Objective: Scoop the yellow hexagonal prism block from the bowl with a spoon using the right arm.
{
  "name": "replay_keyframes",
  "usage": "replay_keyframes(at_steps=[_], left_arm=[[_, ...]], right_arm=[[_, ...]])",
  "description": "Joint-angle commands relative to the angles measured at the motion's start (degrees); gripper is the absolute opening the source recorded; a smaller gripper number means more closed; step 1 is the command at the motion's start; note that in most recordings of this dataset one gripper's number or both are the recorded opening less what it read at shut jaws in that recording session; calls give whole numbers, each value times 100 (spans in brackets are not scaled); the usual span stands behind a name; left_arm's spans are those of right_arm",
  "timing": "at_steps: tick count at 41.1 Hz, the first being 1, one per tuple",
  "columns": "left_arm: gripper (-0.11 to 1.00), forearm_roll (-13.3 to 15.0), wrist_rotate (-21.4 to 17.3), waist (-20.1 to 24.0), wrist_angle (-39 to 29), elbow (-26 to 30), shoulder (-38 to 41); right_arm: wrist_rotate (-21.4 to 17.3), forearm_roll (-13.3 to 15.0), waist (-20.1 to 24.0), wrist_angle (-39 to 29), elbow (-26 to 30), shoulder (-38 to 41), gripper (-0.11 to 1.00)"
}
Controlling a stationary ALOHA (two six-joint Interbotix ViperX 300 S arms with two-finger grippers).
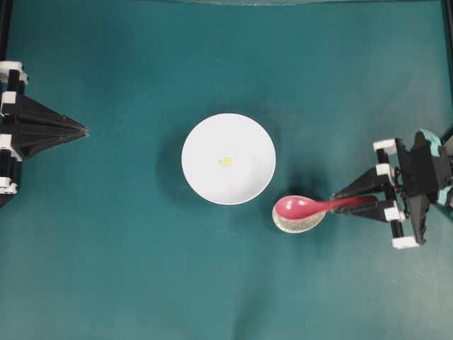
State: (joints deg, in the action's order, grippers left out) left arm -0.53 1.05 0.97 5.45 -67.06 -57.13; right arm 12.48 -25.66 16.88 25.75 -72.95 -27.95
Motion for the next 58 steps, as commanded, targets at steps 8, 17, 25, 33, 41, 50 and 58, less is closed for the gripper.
replay_keyframes(at_steps=[8,17,25,33,41,50,58], left_arm=[[0,-9,0,0,53,132,53],[0,-9,0,0,62,123,53],[0,-9,0,0,70,132,44],[0,-9,0,0,70,132,53],[0,-9,0,0,97,141,26],[0,-9,0,35,97,141,26],[0,-9,0,88,97,149,0]], right_arm=[[360,26,-703,-1301,492,-791,25],[483,176,-1178,-2153,791,-1081,25],[483,422,-1477,-2566,1063,-1116,25],[483,642,-1740,-2856,1345,-1116,25],[483,826,-1925,-3085,1547,-1063,25],[457,888,-2004,-3384,1714,-853,25],[439,888,-2030,-3744,2013,-431,25]])
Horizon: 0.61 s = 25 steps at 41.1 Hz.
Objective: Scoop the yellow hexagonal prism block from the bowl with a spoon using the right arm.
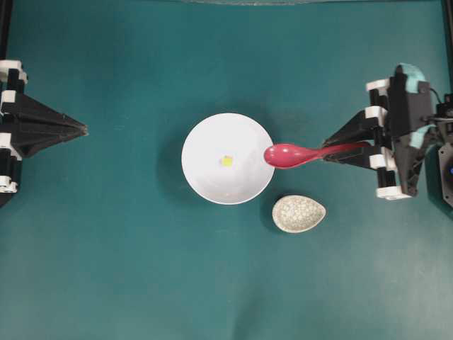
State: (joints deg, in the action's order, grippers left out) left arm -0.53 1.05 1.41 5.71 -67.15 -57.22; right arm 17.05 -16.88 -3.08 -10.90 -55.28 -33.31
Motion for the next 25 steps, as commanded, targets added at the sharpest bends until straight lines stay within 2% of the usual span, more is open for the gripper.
replay_keyframes(at_steps=[1,10,25], left_arm=[[0,-9,0,62,70,158,9],[0,-9,0,88,70,149,9],[0,-9,0,88,70,149,35]], right_arm=[[-18,9,-35,-114,281,158,25],[-44,9,-220,-721,791,686,25],[-44,18,-545,-2162,1890,1758,25]])
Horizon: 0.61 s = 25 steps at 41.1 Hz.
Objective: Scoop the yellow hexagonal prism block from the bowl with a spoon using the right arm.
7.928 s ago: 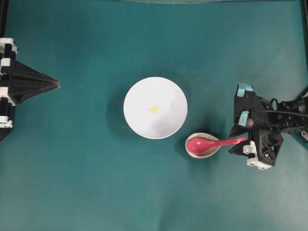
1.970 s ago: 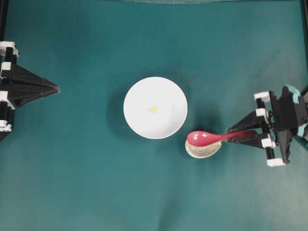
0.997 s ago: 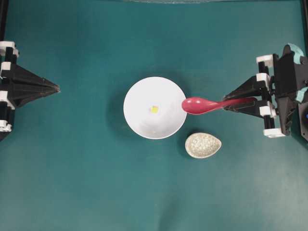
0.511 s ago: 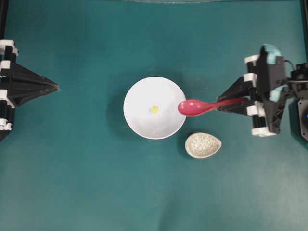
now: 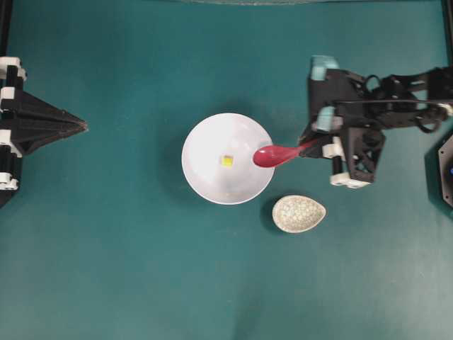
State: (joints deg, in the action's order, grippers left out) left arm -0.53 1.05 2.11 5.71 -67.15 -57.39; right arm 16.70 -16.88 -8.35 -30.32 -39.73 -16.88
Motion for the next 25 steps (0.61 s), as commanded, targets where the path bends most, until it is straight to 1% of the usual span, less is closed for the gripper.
replay_keyframes(at_steps=[1,7,14,21,25], left_arm=[[0,-9,0,18,70,149,53],[0,-9,0,18,79,149,53],[0,-9,0,18,97,141,53],[0,0,0,18,97,141,62],[0,-9,0,18,97,141,62]], right_arm=[[-18,9,-9,-281,387,167,25],[-26,9,-9,-712,800,554,25],[-53,18,-9,-1028,1222,914,25],[-132,44,-18,-1169,1503,1143,25],[-176,132,-9,-1178,1582,1213,25]])
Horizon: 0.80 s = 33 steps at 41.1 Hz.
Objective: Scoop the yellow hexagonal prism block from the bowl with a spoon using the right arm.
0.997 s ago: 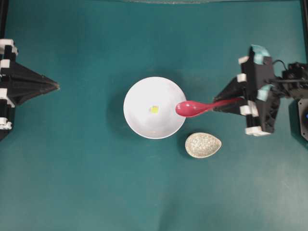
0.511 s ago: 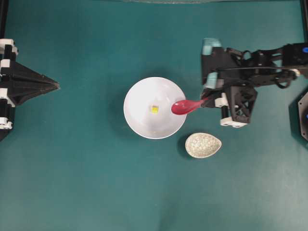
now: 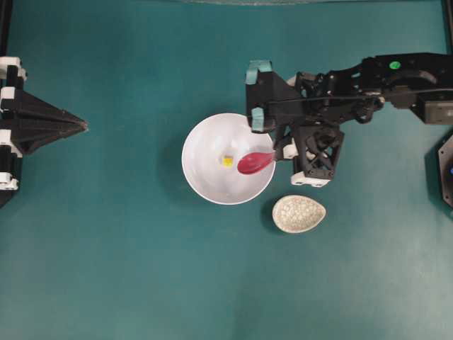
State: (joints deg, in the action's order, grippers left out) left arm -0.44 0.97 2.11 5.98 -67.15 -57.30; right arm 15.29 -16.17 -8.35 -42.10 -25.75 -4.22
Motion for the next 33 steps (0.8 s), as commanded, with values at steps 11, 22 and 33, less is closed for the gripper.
replay_keyframes(at_steps=[11,22,33], left_arm=[[0,-18,0,18,70,141,62],[0,-18,0,18,70,132,62],[0,-18,0,18,70,132,53]], right_arm=[[-325,308,-18,0,211,105,25],[-334,316,-9,18,246,246,25],[-334,316,-18,26,360,431,25]])
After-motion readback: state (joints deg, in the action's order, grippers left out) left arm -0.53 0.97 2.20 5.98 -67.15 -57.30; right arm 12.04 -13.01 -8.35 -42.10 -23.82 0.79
